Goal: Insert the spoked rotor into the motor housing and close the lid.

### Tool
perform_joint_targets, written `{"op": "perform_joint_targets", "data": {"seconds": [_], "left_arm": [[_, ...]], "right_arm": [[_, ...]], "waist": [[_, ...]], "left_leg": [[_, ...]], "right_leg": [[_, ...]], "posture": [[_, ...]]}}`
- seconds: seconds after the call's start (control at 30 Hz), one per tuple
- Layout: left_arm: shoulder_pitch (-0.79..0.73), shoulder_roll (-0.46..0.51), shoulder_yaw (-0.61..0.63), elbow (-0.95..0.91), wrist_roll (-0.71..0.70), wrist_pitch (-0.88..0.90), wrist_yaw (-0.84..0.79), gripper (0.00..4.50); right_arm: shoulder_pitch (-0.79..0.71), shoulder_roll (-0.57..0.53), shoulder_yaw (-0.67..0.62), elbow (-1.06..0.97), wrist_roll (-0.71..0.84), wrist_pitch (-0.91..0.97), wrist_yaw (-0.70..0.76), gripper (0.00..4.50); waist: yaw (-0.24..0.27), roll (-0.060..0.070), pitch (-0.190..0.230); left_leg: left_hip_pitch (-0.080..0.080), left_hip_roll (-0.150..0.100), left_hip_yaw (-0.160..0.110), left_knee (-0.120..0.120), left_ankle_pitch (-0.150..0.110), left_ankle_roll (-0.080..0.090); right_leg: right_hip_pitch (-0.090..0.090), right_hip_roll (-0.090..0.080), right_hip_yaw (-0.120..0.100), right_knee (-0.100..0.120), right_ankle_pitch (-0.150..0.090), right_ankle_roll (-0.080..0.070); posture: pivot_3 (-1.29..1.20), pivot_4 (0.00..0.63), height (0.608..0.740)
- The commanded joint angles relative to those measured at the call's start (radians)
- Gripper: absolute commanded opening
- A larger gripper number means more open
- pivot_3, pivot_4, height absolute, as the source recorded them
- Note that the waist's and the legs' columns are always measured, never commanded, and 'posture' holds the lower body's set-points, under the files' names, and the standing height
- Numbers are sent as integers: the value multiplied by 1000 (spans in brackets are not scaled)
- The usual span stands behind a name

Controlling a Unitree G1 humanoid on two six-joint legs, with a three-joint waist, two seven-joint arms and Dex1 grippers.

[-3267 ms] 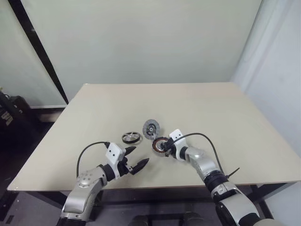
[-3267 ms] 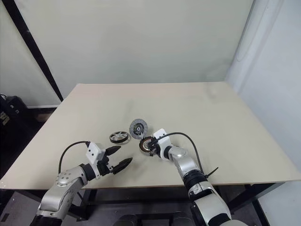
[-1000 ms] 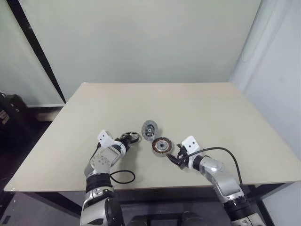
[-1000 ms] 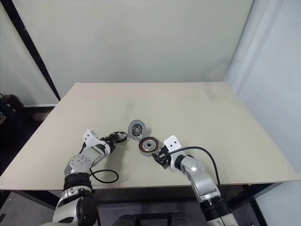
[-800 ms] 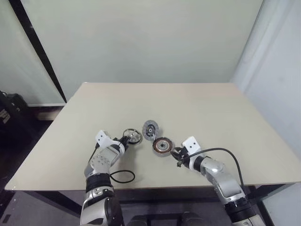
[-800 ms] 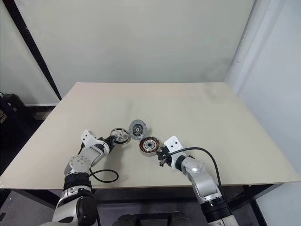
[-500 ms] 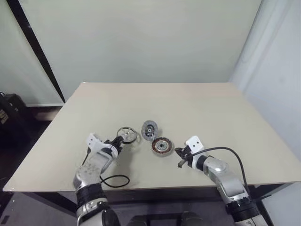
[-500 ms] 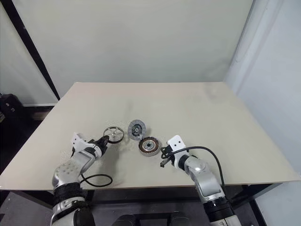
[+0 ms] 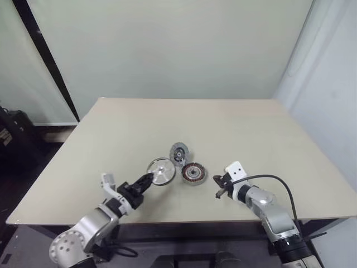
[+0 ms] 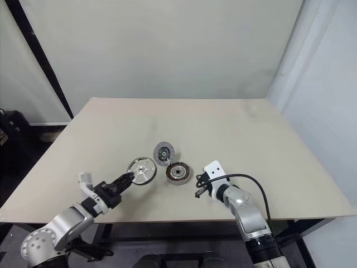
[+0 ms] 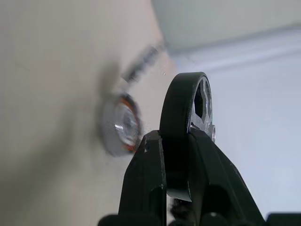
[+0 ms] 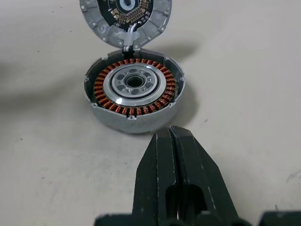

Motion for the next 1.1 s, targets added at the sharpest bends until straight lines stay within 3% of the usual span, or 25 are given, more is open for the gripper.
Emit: {"op": "perform_joint_targets", "data": {"seconds": [0.03,0.5,1.1], "left_arm": [[-66,-15,-87,10,44,-55,6,246],[-281,-60,-217,351,360,-229,-77,246],[-372,-118,-189,507,520,-281,-137,246]], "right_arm": [[-14,1,-5,-15,8,-22,-7,0],[12,1,-10,-38,10,-20,-30,0],[35,-2,-18,-68,14,-9,-52,0]], "waist": [[0,0,0],[0,0,0],[0,0,0]], "left_leg": [[0,0,0,0,0,0],[-3,-1,0,-4,1,5],[-5,-1,-1,-2,1,4]], "right_leg": [[0,0,0,0,0,0],[-2,2,1,1,0,0],[-3,2,1,1,0,0]], "posture": [[0,0,740],[0,0,740],[0,0,740]]}}
